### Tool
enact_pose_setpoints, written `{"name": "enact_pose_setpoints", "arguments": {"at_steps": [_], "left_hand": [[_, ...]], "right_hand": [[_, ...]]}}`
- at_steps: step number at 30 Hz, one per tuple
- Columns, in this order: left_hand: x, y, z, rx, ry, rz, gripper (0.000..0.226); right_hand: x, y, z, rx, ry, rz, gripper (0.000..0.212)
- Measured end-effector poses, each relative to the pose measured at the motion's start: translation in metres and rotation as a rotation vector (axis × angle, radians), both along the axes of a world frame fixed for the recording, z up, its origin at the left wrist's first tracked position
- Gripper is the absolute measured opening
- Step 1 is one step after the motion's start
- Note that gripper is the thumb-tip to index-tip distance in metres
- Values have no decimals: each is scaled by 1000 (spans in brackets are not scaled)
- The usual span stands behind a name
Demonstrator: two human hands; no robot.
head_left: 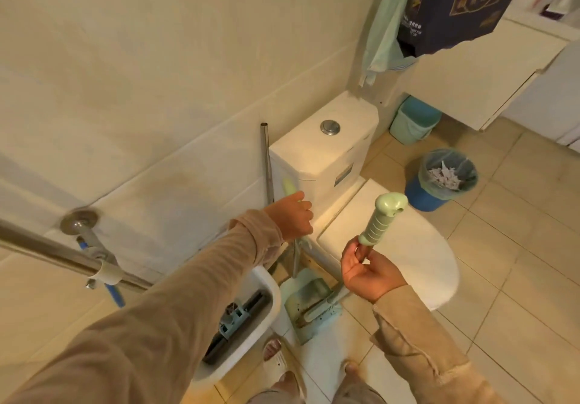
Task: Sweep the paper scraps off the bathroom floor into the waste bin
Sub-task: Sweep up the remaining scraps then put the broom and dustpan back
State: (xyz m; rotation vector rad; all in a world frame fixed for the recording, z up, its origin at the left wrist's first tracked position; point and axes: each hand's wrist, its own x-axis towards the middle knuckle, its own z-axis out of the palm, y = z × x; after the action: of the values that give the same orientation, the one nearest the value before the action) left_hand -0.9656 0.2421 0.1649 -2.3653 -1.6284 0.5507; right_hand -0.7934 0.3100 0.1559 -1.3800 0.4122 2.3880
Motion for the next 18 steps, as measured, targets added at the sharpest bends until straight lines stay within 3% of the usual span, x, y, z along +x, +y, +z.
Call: {"name": "enact_pose_setpoints", "arguments": {"at_steps": [3, 7, 9, 12, 16, 18], "left_hand": [[-11, 6, 8, -91, 20, 46, 30], [-35, 6, -11, -232, 81, 180, 20], [-46, 2, -14, -235, 60, 282, 21], [-62, -6, -19, -240, 41, 409, 22], [-81, -19, -26, -243, 50, 561, 25], [-87, -22, -27, -248, 74, 632, 25]], "right_hand": [[-7, 9, -4, -24, 1, -4, 42], [-13, 18, -10, -10, 14, -2, 78], [-17, 20, -10, -9, 39, 56, 81], [-31, 23, -10, -22, 4, 130, 72], [-54, 15, -4, -31, -41, 301, 16], [-65, 12, -5, -22, -11, 367, 10]]}}
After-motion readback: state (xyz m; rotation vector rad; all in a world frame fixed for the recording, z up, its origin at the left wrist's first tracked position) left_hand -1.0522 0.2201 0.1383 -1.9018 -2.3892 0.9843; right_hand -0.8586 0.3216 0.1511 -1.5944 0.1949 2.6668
